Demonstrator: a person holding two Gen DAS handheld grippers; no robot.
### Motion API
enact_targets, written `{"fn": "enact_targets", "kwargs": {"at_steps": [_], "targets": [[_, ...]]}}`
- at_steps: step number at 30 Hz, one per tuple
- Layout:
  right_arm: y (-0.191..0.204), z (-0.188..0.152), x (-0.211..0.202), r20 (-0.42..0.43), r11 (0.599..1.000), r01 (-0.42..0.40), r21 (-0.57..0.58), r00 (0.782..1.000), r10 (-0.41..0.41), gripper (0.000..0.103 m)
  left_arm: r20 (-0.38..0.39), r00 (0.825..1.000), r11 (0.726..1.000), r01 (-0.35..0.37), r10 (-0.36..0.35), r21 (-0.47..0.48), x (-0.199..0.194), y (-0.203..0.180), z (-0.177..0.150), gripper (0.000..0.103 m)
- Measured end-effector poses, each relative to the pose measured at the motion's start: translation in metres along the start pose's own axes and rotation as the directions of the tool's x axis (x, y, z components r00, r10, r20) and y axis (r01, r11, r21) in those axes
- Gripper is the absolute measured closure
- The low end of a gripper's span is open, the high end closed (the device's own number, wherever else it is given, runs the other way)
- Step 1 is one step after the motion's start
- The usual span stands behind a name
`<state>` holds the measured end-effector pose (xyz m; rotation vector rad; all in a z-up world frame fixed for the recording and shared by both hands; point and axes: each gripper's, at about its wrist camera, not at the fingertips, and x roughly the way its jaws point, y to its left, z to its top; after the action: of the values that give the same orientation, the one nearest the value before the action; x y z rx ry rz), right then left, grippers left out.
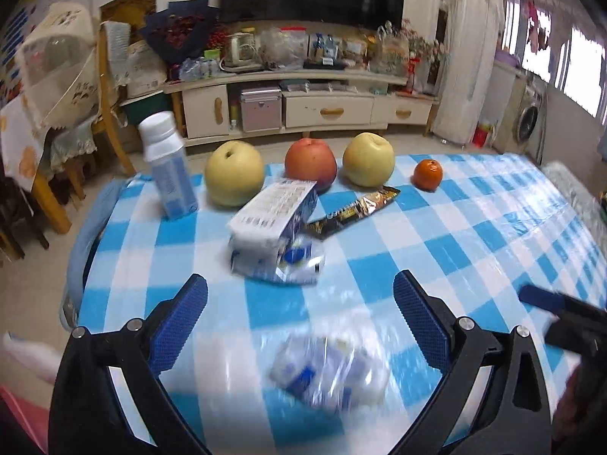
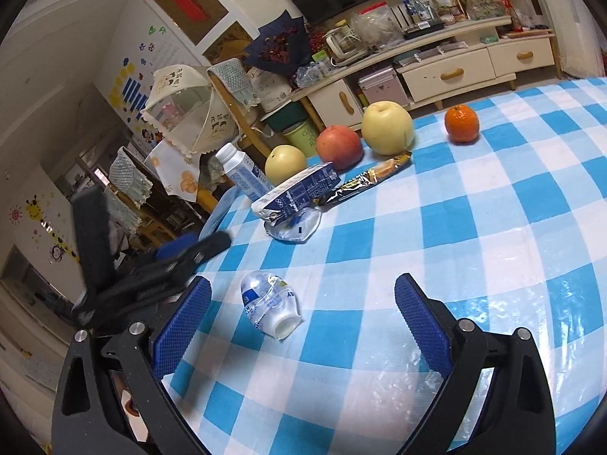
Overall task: Collect trash
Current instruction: 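Reach the left tool toward the white biscuit box and coffee-mix stick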
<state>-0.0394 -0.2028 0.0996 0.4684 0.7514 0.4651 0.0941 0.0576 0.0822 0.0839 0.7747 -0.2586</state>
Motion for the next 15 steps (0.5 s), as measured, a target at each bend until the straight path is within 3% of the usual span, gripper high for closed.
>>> {"fn": "enact_targets", "kwargs": {"at_steps": [6, 12, 15], "targets": [[-0.021, 0.0, -0.005, -0.015, 0.996, -0.039, 0.083, 0.999, 0.041, 0.007, -0.129, 0.991, 0.999, -0.021, 0.026, 0.039, 0.067, -0.004, 0.053, 0.004], [-0.03, 0.002, -0.005, -0.03, 0.993, -0.062, 0.103, 0.997, 0.066, 0.007, -0.235, 0.966, 0.99, -0.088, 0.113, 0.112, 0.115, -0.003, 0.07, 0.006], [-0.035, 0.003, -0.006, -0.035, 0.99, -0.074, 0.119, 0.996, 0.079, 0.007, -0.272, 0.955, 0.99, -0.092, 0.117, 0.104, 0.128, 0.002, 0.074, 0.025]]}}
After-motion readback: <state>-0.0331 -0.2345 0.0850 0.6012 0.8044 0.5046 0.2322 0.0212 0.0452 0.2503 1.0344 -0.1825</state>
